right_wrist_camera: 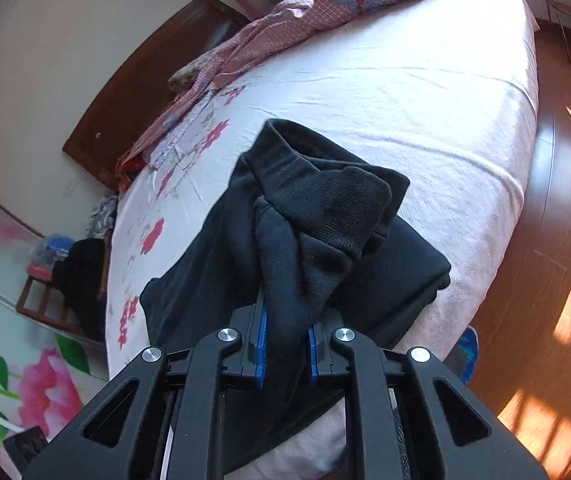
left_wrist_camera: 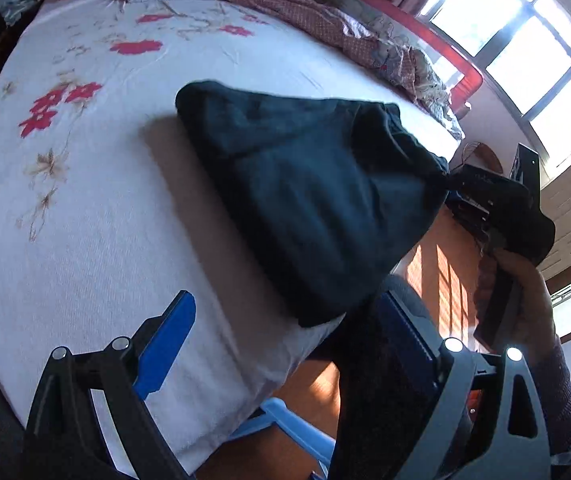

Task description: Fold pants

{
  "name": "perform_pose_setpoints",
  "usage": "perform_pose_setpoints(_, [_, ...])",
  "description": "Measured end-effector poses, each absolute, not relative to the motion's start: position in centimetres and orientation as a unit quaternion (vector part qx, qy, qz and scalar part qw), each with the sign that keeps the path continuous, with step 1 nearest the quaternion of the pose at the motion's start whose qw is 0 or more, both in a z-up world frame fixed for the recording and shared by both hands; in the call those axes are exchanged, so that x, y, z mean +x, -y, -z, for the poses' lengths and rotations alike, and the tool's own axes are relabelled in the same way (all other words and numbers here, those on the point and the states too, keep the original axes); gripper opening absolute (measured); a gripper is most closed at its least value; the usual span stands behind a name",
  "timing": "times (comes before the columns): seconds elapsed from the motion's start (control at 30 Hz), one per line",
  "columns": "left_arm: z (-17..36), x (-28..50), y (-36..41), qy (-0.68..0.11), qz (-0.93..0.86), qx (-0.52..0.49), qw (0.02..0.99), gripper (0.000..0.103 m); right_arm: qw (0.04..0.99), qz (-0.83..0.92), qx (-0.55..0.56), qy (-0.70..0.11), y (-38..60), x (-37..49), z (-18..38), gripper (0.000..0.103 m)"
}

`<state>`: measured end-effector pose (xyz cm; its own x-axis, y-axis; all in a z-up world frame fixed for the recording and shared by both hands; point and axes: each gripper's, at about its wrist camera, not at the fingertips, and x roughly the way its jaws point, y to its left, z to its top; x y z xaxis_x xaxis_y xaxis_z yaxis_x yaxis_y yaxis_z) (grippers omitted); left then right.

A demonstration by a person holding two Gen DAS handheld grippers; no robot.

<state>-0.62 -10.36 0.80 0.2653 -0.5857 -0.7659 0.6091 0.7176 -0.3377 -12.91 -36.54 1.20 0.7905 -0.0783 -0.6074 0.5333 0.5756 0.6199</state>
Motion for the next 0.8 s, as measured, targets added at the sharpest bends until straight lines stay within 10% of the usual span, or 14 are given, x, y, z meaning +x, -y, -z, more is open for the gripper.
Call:
perform_pose_setpoints(0.13, [-3.0, 2.6, 14.8, -0.37, 0.407, -0.006, 0.835, 0.1, 0.843, 0.211, 0.442, -0.223, 37.2, -15.1, -1.0, 0.014])
perform_pose_setpoints(0.23, [-0.4, 4.4, 18.9, -0.403, 0.4, 0.055, 0.821, 0.1, 0.784, 0.253, 0.506, -0.255, 39.4, -16.6, 5.1, 0.017])
perform_pose_setpoints(0.3, [3.1, 4.8, 20.3, -0.45, 0.371, 0.114, 0.804, 0.1, 0.739, 0.231, 0.581, -0.249, 40.4, -18.2, 8.9, 0.038])
perform_pose_setpoints(0.53, [4.6, 2.9, 19.8, -0.436, 0.368, 0.161, 0.805, 0.101, 0.743, 0.209, 0.618, -0.153, 43.1, -19.9, 6.5, 0.046])
perform_pose_setpoints(0.7, [4.1, 0.1, 19.2, -0.416, 0.363, 0.172, 0.816, 0.101, 0.765, 0.202, 0.58, -0.194, 44.1, -16.6, 6.4, 0.046])
perform_pose_setpoints(0.8, [4.7, -2.3, 19.8, -0.389, 0.372, 0.224, 0.813, 0.101, 0.793, 0.218, 0.523, -0.225, 44.2, -14.8, 5.4, 0.025])
